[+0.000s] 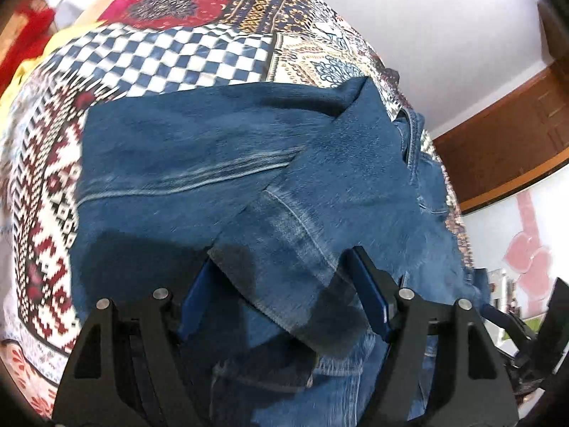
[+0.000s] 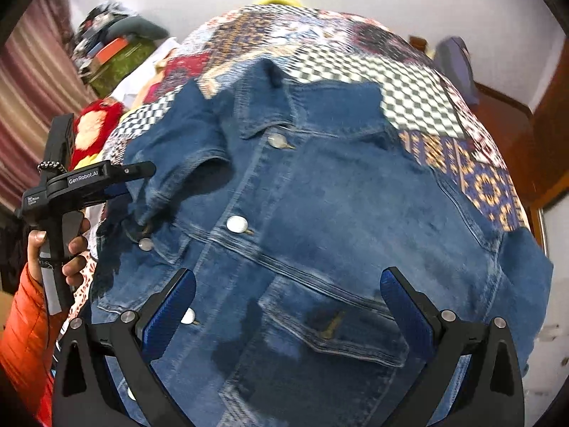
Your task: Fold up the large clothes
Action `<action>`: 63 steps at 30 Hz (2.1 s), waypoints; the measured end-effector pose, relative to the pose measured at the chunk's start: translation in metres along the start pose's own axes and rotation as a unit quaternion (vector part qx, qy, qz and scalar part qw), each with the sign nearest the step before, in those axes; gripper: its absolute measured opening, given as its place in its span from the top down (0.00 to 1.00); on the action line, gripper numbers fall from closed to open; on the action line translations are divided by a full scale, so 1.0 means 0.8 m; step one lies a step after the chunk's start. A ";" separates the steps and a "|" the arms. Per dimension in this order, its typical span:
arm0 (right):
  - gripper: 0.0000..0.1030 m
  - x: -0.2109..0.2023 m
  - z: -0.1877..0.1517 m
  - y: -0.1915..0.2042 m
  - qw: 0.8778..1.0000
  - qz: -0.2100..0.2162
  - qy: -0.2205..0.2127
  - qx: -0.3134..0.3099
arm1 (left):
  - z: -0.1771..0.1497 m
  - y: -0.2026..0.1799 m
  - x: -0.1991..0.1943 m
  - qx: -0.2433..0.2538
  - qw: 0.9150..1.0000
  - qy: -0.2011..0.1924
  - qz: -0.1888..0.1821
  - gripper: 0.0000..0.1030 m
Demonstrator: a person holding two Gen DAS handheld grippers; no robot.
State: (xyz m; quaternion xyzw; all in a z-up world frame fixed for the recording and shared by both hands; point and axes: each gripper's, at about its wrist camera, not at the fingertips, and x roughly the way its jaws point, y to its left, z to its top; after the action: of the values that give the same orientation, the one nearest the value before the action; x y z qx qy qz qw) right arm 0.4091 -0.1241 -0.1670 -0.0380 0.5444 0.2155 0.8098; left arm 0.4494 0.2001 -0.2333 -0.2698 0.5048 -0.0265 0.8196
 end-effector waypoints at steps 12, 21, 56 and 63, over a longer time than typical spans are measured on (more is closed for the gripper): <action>0.00 -0.032 -0.013 -0.048 0.999 -0.010 -0.024 0.030 | -0.009 -0.170 -0.102 0.237 0.939 -0.196 0.155 0.81; 0.00 -0.070 -0.023 -0.089 0.995 0.011 -0.058 0.077 | -0.024 -0.332 -0.174 0.346 0.914 -0.209 0.032 0.99; 0.02 0.106 0.077 0.000 0.993 0.068 0.057 0.078 | -0.097 -0.008 -0.032 0.282 0.939 0.008 0.196 0.41; 0.16 0.147 0.096 0.012 0.992 0.072 0.052 0.093 | -0.086 -0.034 -0.012 0.310 0.927 -0.024 0.210 0.41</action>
State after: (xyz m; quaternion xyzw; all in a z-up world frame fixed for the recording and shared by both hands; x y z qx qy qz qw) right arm 0.5087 -0.0569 -0.2399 0.0656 0.6049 0.2193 0.7627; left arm 0.3932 0.1515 -0.2366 0.1100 0.4965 -0.0024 0.8610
